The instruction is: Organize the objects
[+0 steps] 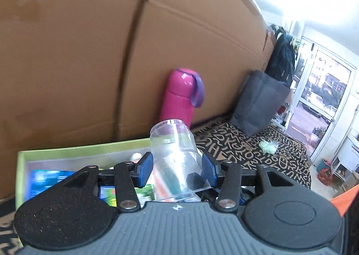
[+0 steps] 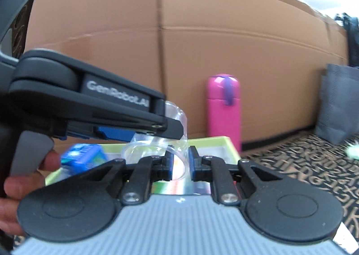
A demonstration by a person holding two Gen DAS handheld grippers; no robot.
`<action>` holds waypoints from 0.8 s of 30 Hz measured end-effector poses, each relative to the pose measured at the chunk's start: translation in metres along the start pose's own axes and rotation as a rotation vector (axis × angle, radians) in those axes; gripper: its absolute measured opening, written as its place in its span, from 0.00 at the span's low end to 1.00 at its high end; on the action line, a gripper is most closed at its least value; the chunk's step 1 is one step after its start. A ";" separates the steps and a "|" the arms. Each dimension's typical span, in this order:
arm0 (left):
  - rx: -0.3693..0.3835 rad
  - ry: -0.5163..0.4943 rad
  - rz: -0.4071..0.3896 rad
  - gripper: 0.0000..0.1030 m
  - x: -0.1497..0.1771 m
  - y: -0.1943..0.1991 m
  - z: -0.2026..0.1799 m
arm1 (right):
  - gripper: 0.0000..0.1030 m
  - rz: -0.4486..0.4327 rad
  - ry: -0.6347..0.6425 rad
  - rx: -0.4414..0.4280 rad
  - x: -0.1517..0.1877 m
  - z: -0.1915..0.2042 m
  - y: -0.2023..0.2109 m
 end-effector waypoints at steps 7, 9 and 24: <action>-0.016 0.087 0.014 0.80 0.006 -0.033 0.005 | 0.66 -0.051 0.037 0.187 0.014 -0.020 -0.016; -0.021 0.121 0.008 0.82 0.007 -0.030 0.011 | 0.70 -0.059 0.041 0.207 0.021 -0.019 -0.016; -0.131 0.045 -0.096 0.95 0.002 0.043 0.009 | 1.00 -0.113 0.000 0.237 0.016 -0.028 -0.021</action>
Point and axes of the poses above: each gripper's, at about its wrist camera, not at the fingertips, and y roughly against the way its jaws point, z to its left, x to its underside, the point moved 6 cm from there along -y, roughly the way its jaws point, and after that the axes turned 15 degrees about -y, right-handed, at the moved point
